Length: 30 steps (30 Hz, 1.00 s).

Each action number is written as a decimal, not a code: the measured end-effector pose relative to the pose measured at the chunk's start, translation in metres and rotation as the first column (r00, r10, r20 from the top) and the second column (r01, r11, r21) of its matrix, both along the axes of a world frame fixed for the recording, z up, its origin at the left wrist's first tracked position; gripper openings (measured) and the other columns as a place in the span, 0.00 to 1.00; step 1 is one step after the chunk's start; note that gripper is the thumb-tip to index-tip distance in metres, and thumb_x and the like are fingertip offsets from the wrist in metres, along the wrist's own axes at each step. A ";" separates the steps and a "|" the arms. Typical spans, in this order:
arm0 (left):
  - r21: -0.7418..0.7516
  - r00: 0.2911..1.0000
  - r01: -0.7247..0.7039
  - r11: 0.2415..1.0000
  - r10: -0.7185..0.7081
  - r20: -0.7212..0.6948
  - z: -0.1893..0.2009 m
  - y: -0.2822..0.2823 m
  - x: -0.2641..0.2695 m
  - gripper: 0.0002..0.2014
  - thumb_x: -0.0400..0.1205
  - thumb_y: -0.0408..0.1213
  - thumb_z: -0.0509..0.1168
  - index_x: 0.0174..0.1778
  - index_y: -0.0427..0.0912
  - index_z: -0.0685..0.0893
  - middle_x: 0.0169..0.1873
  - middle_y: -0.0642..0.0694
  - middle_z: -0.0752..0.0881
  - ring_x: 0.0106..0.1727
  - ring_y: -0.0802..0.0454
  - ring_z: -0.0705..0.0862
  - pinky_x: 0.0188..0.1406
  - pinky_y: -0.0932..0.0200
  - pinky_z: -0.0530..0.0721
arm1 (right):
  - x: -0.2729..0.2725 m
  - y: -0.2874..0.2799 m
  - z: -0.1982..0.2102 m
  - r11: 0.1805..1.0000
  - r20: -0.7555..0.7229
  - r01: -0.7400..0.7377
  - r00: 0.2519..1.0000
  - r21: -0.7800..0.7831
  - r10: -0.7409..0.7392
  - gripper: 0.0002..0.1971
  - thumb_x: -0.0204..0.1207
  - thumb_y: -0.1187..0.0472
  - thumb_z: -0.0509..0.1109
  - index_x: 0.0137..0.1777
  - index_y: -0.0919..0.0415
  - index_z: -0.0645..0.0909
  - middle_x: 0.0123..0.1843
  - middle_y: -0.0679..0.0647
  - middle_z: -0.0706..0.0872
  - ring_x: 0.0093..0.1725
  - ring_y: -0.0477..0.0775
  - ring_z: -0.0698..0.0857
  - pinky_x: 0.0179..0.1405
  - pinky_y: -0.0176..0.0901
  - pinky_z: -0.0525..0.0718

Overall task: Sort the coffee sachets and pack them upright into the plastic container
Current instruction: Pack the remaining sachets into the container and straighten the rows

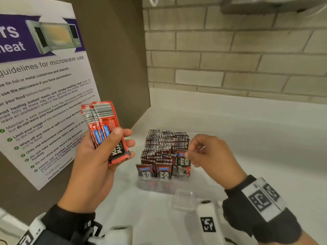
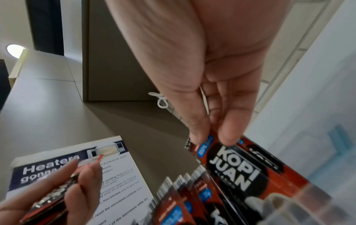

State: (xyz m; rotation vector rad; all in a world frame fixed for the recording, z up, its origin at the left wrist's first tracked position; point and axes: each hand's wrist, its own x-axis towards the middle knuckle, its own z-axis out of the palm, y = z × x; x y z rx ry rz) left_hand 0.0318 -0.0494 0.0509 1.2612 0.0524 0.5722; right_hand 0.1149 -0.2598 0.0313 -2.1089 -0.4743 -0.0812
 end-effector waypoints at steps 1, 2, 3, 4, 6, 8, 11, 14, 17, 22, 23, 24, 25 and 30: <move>0.004 1.000 0.005 1.000 -0.005 -0.005 0.000 0.000 -0.001 0.18 0.67 0.47 0.69 0.51 0.47 0.80 0.38 0.51 0.90 0.36 0.57 0.88 0.31 0.63 0.87 | 0.002 0.003 -0.002 1.000 -0.005 0.006 1.000 0.001 -0.006 0.09 0.70 0.68 0.75 0.32 0.59 0.79 0.29 0.52 0.83 0.32 0.56 0.85 0.39 0.48 0.87; 0.007 1.000 0.009 1.000 -0.009 -0.009 -0.001 0.001 -0.001 0.19 0.65 0.48 0.70 0.50 0.48 0.80 0.39 0.50 0.90 0.36 0.57 0.88 0.31 0.63 0.87 | 0.004 0.006 -0.003 1.000 -0.011 0.011 1.000 0.001 -0.011 0.10 0.70 0.68 0.75 0.32 0.59 0.79 0.30 0.53 0.83 0.34 0.58 0.86 0.40 0.50 0.88; 0.005 1.000 0.014 1.000 -0.013 -0.013 -0.002 0.001 -0.002 0.19 0.64 0.48 0.70 0.50 0.48 0.81 0.39 0.50 0.90 0.36 0.57 0.88 0.31 0.63 0.86 | 0.005 0.008 -0.005 1.000 -0.019 0.012 1.000 0.002 -0.012 0.10 0.70 0.68 0.75 0.32 0.59 0.78 0.31 0.54 0.83 0.35 0.59 0.87 0.41 0.50 0.88; 0.001 1.000 0.022 1.000 -0.022 -0.016 -0.003 0.002 -0.002 0.19 0.64 0.48 0.70 0.50 0.48 0.81 0.39 0.50 0.90 0.36 0.57 0.88 0.31 0.63 0.86 | 0.007 0.010 -0.006 1.000 -0.028 0.014 1.000 -0.001 -0.014 0.10 0.70 0.67 0.75 0.33 0.60 0.77 0.32 0.56 0.84 0.36 0.60 0.87 0.41 0.51 0.88; -0.008 0.999 0.032 0.999 -0.032 -0.022 -0.005 0.002 -0.002 0.20 0.64 0.48 0.70 0.50 0.48 0.81 0.38 0.50 0.90 0.36 0.57 0.88 0.30 0.63 0.86 | 0.009 0.013 -0.008 1.000 -0.049 0.021 0.999 -0.011 -0.021 0.11 0.70 0.67 0.76 0.34 0.60 0.76 0.33 0.58 0.83 0.38 0.63 0.87 0.41 0.48 0.88; -0.017 0.999 0.033 0.999 -0.033 -0.028 -0.007 0.001 -0.002 0.19 0.65 0.47 0.70 0.50 0.47 0.81 0.38 0.50 0.90 0.35 0.57 0.88 0.29 0.63 0.86 | 0.010 0.014 -0.010 0.999 -0.083 0.030 0.996 -0.022 -0.031 0.13 0.69 0.68 0.76 0.35 0.58 0.72 0.33 0.56 0.81 0.38 0.64 0.87 0.40 0.47 0.86; -0.030 0.999 0.040 0.999 -0.041 -0.034 -0.009 0.001 -0.001 0.12 0.71 0.42 0.66 0.49 0.47 0.81 0.38 0.50 0.90 0.35 0.58 0.88 0.29 0.63 0.86 | 0.010 0.013 -0.013 1.000 -0.143 0.022 0.989 -0.020 -0.025 0.17 0.68 0.68 0.77 0.38 0.56 0.69 0.35 0.57 0.82 0.34 0.59 0.84 0.41 0.51 0.86; -0.027 0.997 0.055 0.998 -0.056 -0.050 -0.011 -0.001 -0.001 0.12 0.70 0.43 0.67 0.49 0.47 0.81 0.40 0.49 0.90 0.36 0.57 0.89 0.30 0.63 0.86 | 0.010 0.009 -0.013 0.999 -0.161 0.026 0.986 -0.034 -0.031 0.19 0.68 0.68 0.77 0.39 0.54 0.66 0.37 0.59 0.84 0.34 0.57 0.84 0.41 0.50 0.85; -0.031 0.995 0.080 0.996 -0.082 -0.058 -0.013 -0.002 -0.001 0.21 0.63 0.51 0.74 0.50 0.49 0.83 0.44 0.47 0.91 0.40 0.55 0.90 0.32 0.62 0.87 | 0.010 0.005 -0.013 0.998 -0.165 0.032 0.985 -0.046 -0.040 0.19 0.69 0.67 0.76 0.40 0.53 0.66 0.37 0.57 0.83 0.32 0.53 0.82 0.37 0.43 0.83; -0.062 0.985 0.149 0.987 -0.153 -0.083 -0.012 -0.011 0.003 0.38 0.48 0.59 0.84 0.52 0.47 0.85 0.43 0.45 0.90 0.42 0.52 0.90 0.34 0.59 0.87 | -0.003 0.005 0.006 0.993 0.006 0.079 0.997 0.084 -0.080 0.10 0.72 0.58 0.75 0.43 0.55 0.74 0.37 0.50 0.80 0.29 0.39 0.75 0.32 0.24 0.74; -0.063 0.982 0.163 0.985 -0.168 -0.086 -0.012 -0.015 0.005 0.35 0.49 0.57 0.84 0.49 0.47 0.85 0.41 0.45 0.89 0.40 0.52 0.90 0.33 0.59 0.87 | -0.009 0.010 0.014 0.985 -0.006 0.022 1.000 0.171 -0.021 0.09 0.72 0.58 0.75 0.43 0.55 0.75 0.37 0.50 0.80 0.30 0.37 0.76 0.33 0.25 0.75; -0.060 0.979 0.178 0.982 -0.183 -0.090 -0.011 -0.019 0.007 0.29 0.52 0.54 0.84 0.46 0.48 0.86 0.39 0.45 0.89 0.38 0.52 0.89 0.32 0.59 0.86 | -0.016 0.016 0.020 0.966 -0.042 -0.059 0.997 0.253 0.072 0.10 0.71 0.58 0.76 0.44 0.55 0.76 0.38 0.51 0.81 0.33 0.39 0.77 0.35 0.27 0.76; -0.061 0.976 0.190 0.980 -0.195 -0.094 -0.010 -0.024 0.009 0.23 0.58 0.50 0.84 0.45 0.48 0.86 0.38 0.45 0.88 0.37 0.52 0.89 0.31 0.59 0.86 | -0.023 0.022 0.024 0.937 -0.083 -0.141 0.981 0.319 0.176 0.11 0.69 0.58 0.78 0.45 0.56 0.77 0.38 0.52 0.81 0.35 0.43 0.78 0.38 0.34 0.79; -0.065 0.974 0.202 0.977 -0.207 -0.095 -0.006 -0.045 0.015 0.18 0.70 0.43 0.68 0.56 0.44 0.83 0.44 0.40 0.91 0.41 0.47 0.90 0.31 0.60 0.86 | -0.033 0.043 0.018 0.906 -0.139 -0.188 0.957 0.380 0.256 0.19 0.64 0.64 0.81 0.49 0.51 0.76 0.37 0.50 0.78 0.35 0.50 0.78 0.41 0.53 0.84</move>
